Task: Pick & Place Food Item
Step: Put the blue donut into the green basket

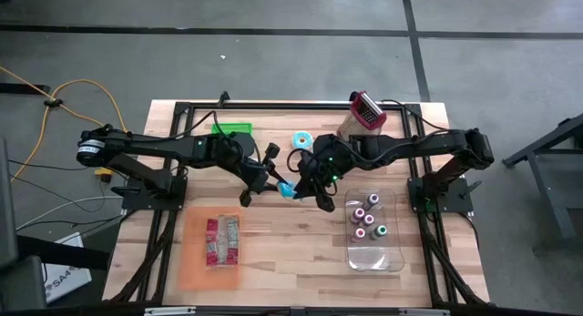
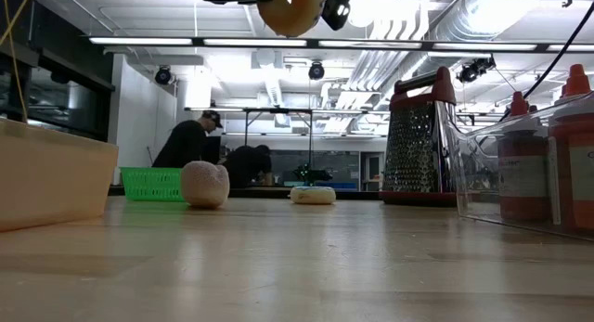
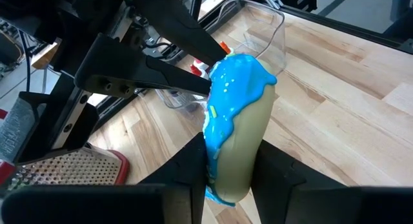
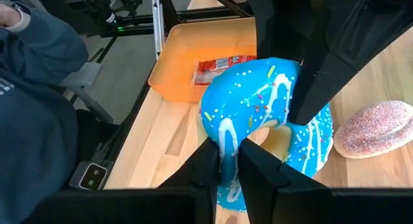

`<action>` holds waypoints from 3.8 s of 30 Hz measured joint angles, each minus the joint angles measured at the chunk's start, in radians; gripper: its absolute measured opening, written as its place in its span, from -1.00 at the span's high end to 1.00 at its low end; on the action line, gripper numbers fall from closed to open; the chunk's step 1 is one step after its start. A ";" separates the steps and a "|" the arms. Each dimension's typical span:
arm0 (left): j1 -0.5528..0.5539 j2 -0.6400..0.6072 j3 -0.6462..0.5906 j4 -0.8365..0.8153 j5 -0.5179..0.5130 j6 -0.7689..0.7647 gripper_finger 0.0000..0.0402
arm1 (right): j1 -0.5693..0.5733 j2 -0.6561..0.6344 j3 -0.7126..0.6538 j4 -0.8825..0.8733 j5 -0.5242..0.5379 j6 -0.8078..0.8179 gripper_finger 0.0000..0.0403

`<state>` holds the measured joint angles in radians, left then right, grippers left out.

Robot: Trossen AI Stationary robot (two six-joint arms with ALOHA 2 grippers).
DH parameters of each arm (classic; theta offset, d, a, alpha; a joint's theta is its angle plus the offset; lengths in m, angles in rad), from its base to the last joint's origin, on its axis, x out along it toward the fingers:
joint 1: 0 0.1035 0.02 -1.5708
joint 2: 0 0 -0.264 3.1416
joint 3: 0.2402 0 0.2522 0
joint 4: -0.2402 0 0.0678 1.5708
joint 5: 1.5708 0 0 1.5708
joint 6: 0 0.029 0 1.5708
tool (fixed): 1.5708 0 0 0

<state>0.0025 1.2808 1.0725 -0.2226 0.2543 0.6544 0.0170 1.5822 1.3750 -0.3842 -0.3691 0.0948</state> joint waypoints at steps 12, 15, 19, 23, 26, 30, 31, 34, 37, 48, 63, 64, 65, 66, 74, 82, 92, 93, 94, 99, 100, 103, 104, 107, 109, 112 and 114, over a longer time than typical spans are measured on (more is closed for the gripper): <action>0.000 0.000 0.000 -0.002 0.000 0.000 0.54 | 0.000 0.000 0.000 0.000 -0.005 0.000 0.32; 0.000 0.000 0.000 -0.002 0.000 0.000 0.54 | -0.005 0.000 0.000 0.000 -0.010 0.016 0.21; 0.000 0.000 0.000 -0.002 -0.001 -0.002 0.54 | -0.018 -0.018 -0.002 0.007 -0.052 0.026 0.12; 0.000 0.000 0.000 -0.003 -0.001 -0.015 0.54 | -0.040 -0.045 -0.002 -0.005 -0.076 0.057 0.09; 0.000 0.000 0.000 -0.003 -0.001 -0.016 0.54 | -0.051 -0.067 0.000 -0.019 -0.079 0.064 0.09; 0.000 0.000 0.000 -0.003 -0.004 -0.026 0.54 | -0.057 -0.075 -0.001 -0.021 -0.079 0.070 0.10; 0.000 0.000 0.000 -0.002 -0.021 -0.042 0.54 | -0.057 -0.075 -0.001 -0.023 -0.081 0.079 0.10; 0.000 -0.003 0.000 -0.006 -0.165 -0.096 0.54 | -0.057 -0.073 -0.001 -0.032 -0.080 0.091 0.10; 0.012 -0.009 0.000 -0.012 -0.357 -0.141 0.54 | -0.057 -0.074 -0.001 -0.045 -0.080 0.091 0.11; 0.080 -0.011 0.000 -0.045 -0.522 -0.338 0.54 | -0.056 -0.074 -0.001 -0.065 -0.079 0.088 0.11; 0.109 -0.011 0.000 -0.159 -0.595 -0.485 0.54 | -0.056 -0.074 -0.001 -0.084 -0.080 0.085 0.11; 0.118 -0.011 0.000 -0.181 -0.591 -0.495 0.54 | -0.056 -0.074 -0.001 -0.084 -0.080 0.085 0.11; 0.128 -0.011 0.000 -0.202 -0.586 -0.504 0.54 | -0.056 -0.074 -0.001 -0.084 -0.080 0.085 0.11; 0.140 -0.011 0.000 -0.223 -0.582 -0.516 0.54 | -0.056 -0.074 -0.001 -0.084 -0.080 0.084 0.11; 0.312 -0.028 -0.005 -0.365 -0.479 -0.598 0.54 | -0.056 -0.074 -0.001 -0.092 -0.080 0.067 0.11; 0.512 -0.037 -0.033 -0.473 -0.475 -0.672 0.54 | -0.056 -0.074 -0.001 -0.137 -0.080 0.065 0.11; 0.587 -0.037 -0.120 -0.475 -0.519 -0.766 0.54 | -0.056 -0.074 -0.001 -0.138 -0.080 0.065 0.11; 0.591 -0.037 -0.129 -0.475 -0.526 -0.783 0.54 | -0.056 -0.074 -0.001 -0.138 -0.080 0.065 0.11; 0.595 -0.037 -0.137 -0.475 -0.526 -0.801 0.54 | -0.056 -0.074 -0.001 -0.139 -0.080 0.065 0.11; 0.610 -0.037 -0.169 -0.474 -0.536 -0.887 0.54 | -0.056 -0.074 -0.001 -0.142 -0.080 0.065 0.11; 0.611 -0.037 -0.173 -0.475 -0.551 -0.899 0.54 | -0.056 -0.074 -0.001 -0.143 -0.080 0.065 0.11; 0.611 -0.037 -0.181 -0.483 -0.608 -0.941 0.54 | -0.056 -0.074 -0.001 -0.143 -0.080 0.062 0.11; 0.611 -0.037 -0.183 -0.493 -0.624 -0.956 0.54 | -0.056 -0.074 -0.001 -0.143 -0.080 0.062 0.11; 0.612 -0.037 -0.190 -0.514 -0.635 -0.979 0.54 | -0.056 -0.074 -0.001 -0.143 -0.080 0.062 0.11; 0.612 -0.037 -0.198 -0.514 -0.634 -1.001 0.54 | -0.056 -0.074 -0.001 -0.143 -0.080 0.062 0.11; 0.611 -0.037 -0.217 -0.515 -0.633 -1.054 0.54 | -0.056 -0.074 -0.001 -0.143 -0.079 0.062 0.11; 0.611 -0.037 -0.227 -0.516 -0.632 -1.100 0.54 | -0.056 -0.074 -0.001 -0.143 -0.080 0.062 0.11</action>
<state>0.6136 1.2442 0.8456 -0.7388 -0.3778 -0.4452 -0.0395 1.5085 1.3743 -0.5274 -0.4488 0.1570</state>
